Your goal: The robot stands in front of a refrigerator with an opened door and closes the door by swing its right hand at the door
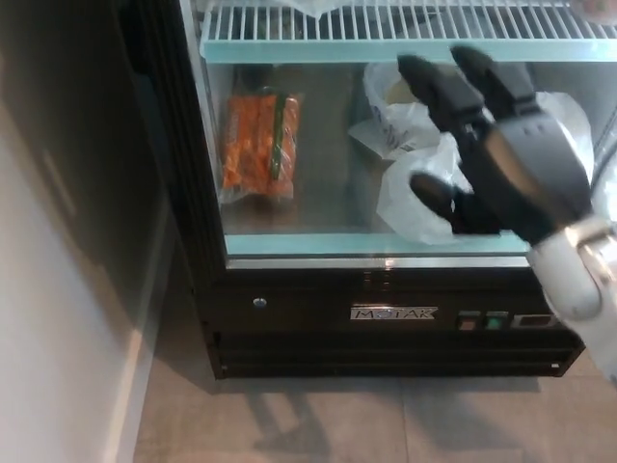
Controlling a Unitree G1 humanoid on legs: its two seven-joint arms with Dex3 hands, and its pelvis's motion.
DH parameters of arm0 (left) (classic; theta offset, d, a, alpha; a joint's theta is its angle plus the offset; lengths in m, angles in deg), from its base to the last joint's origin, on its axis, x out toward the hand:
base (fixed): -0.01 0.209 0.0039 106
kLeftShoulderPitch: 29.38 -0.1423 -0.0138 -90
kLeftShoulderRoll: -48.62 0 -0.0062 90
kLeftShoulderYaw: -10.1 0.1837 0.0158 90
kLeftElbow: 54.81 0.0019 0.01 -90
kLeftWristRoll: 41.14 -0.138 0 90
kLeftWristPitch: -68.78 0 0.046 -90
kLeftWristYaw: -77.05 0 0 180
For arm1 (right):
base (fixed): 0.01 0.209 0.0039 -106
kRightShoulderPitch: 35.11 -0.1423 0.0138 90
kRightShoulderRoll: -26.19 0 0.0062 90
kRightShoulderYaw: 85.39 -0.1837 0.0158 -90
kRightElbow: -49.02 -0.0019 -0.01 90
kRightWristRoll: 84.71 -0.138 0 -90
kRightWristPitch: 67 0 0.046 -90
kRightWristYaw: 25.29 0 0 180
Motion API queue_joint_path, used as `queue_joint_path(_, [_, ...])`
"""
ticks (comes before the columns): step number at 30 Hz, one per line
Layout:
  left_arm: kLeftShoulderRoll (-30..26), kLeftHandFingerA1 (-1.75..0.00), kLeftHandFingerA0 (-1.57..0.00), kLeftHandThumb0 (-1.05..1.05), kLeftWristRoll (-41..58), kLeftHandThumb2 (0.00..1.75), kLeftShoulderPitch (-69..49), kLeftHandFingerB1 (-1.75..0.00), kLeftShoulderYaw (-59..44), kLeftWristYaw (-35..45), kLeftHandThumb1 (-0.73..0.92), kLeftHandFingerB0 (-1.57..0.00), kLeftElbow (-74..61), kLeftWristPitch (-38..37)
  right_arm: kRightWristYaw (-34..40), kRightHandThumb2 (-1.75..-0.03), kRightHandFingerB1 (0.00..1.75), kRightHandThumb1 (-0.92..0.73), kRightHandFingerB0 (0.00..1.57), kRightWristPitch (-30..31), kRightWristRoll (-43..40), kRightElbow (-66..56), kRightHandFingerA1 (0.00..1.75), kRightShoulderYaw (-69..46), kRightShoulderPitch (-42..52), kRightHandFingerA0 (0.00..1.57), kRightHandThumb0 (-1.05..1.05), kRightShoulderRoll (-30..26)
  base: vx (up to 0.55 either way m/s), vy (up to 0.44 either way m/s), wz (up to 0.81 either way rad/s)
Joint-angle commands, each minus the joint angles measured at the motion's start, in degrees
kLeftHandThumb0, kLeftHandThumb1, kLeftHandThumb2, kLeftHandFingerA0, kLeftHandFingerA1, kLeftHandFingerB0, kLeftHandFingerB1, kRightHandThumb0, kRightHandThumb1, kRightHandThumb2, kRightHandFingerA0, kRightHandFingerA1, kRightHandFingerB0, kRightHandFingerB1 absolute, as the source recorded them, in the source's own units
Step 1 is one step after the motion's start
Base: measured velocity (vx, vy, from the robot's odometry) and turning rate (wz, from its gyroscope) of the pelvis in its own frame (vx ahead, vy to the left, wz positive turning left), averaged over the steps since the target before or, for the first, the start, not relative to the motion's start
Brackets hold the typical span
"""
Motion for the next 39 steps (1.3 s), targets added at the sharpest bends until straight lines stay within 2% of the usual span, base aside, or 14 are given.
queue_joint_path(1, [-0.91, -0.61, -0.34, -0.54, -0.27, 0.96, -0.63, -0.54, 0.00, 1.04, 0.61, -0.25, 0.56, -0.71, 2.46, -1.06, 0.32, -0.73, 0.03, -4.30, -3.41, -5.60, 0.34, -2.49, 13.45, 0.03, -0.67, -3.28, 0.00, 0.000, 0.00])
queue_joint_path(8, [-0.92, -0.61, -0.35, -0.55, -0.37, 0.97, -0.94, -0.53, 0.06, 1.11, 0.61, -0.25, 0.59, -1.09, 6.32, -1.03, 0.35, -0.71, 0.04, -7.66, -4.27, -3.58, 0.38, -4.15, 22.18, 0.02, -0.67, -3.72, 0.00, 0.000, 0.00])
queue_joint_path(9, [-0.89, -0.60, -0.33, -0.54, 0.05, 0.96, -0.92, -0.53, -0.36, 1.30, 0.60, -0.24, 0.81, -0.97, 8.22, -0.66, 0.27, -0.92, 0.13, -9.01, -3.66, -1.41, 0.29, -3.99, 24.32, 0.13, -0.63, -4.01, 0.00, 0.000, 0.00])
queue_joint_path(10, [-0.90, -0.60, -0.34, -0.52, 0.21, 0.96, -0.93, -0.52, -0.51, 1.47, 0.60, -0.24, 0.88, -0.98, 10.05, -1.13, 0.47, -0.61, 0.00, -9.70, -3.04, 1.47, 0.48, -3.77, 26.36, 0.00, -0.33, -4.42, 0.00, 0.000, 0.00])
queue_joint_path(12, [-0.94, -0.61, -0.35, -0.51, 0.28, 0.96, -0.95, -0.53, -0.65, 1.66, 0.60, -0.24, 0.92, -1.07, 12.61, -1.13, 0.47, -0.61, 0.00, -10.89, -2.43, 6.66, 0.48, -3.52, 29.27, 0.00, -0.33, -5.08, 0.00, 0.000, 0.00])
queue_joint_path(13, [-0.95, -0.62, -0.35, -0.52, 0.19, 0.97, -0.93, -0.53, -0.64, 1.67, 0.60, -0.25, 0.94, -1.13, 12.33, -0.69, 0.27, -0.92, 0.13, -10.99, -2.75, 7.86, 0.27, -3.57, 29.85, 0.12, -0.64, -5.25, 0.00, 0.000, 0.00])
queue_joint_path(15, [-1.01, -0.61, -0.35, -0.53, 0.10, 0.96, -0.88, -0.53, -0.69, 1.60, 0.61, -0.26, 0.99, -1.15, 9.51, -1.14, 0.47, -0.59, 0.00, -9.43, -3.80, 8.58, 0.48, -3.72, 31.19, 0.00, -0.33, -5.55, 0.00, 0.000, 0.00])
queue_joint_path(20, [-1.09, -0.59, -0.33, -0.54, -0.07, 0.95, -1.23, -0.53, -0.85, 1.33, 0.61, -0.25, 1.03, -0.95, -8.64, -0.69, 0.27, -0.92, 0.15, 4.72, -8.55, 10.06, 0.33, -4.04, 34.31, 0.27, -0.70, -5.81, 0.00, 0.000, 0.00])
queue_joint_path(23, [-1.18, -0.58, -0.32, -0.55, -0.60, 0.96, -1.54, -0.52, -0.38, 1.04, 0.62, -0.25, 0.98, -0.67, -11.04, -0.69, 0.27, -0.92, 0.16, 8.19, -8.55, 15.52, 0.33, -3.66, 33.67, 0.25, -0.73, -5.33, 0.00, 0.000, 0.00])
queue_joint_path(24, [-1.21, -0.59, -0.32, -0.54, -0.67, 0.96, -1.83, -0.52, -0.30, 1.07, 0.62, -0.23, 0.95, -0.71, -12.28, -1.11, 0.47, -0.55, 0.00, 9.78, -8.39, 17.45, 0.47, -3.38, 33.27, 0.00, -0.35, -5.13, 0.00, 0.000, 0.00])
queue_joint_path(25, [-1.27, -0.59, -0.31, -0.54, -0.64, 0.96, -2.25, -0.52, -0.27, 1.13, 0.62, -0.24, 0.85, -0.77, -14.93, -1.09, 0.35, -0.74, 0.01, 13.12, -8.05, 21.11, 0.44, -2.84, 32.06, 0.08, -0.74, -4.72, 0.00, 0.000, 0.00])
queue_joint_path(27, [-1.27, -0.57, -0.29, -0.56, -0.63, 0.95, -2.68, -0.51, -0.23, 1.03, 0.61, -0.24, 0.73, -0.83, -17.72, -1.12, 0.47, -0.59, 0.00, 16.88, -8.06, 26.64, 0.48, -2.48, 29.94, 0.01, -0.34, -4.15, 0.00, 0.000, 0.00])
queue_joint_path(28, [-1.27, -0.57, -0.31, -0.57, -0.87, 0.96, -2.70, -0.51, -0.02, 0.70, 0.62, -0.24, 0.75, -0.68, -18.04, -1.07, 0.35, -0.72, 0.06, 17.38, -8.95, 30.31, 0.43, -3.08, 28.61, 0.04, -0.72, -3.77, 0.00, 0.000, 0.00])
queue_joint_path(39, [-0.93, -0.60, -0.34, -0.54, -0.37, 0.97, -6.27, -0.53, -0.15, -0.08, 0.63, -0.25, 0.79, -1.56, -17.36, -1.13, 0.42, -0.81, 0.06, 18.38, -14.32, 56.53, 0.37, -8.24, 24.30, 0.03, -0.70, -1.93, 0.00, 0.000, 0.00])
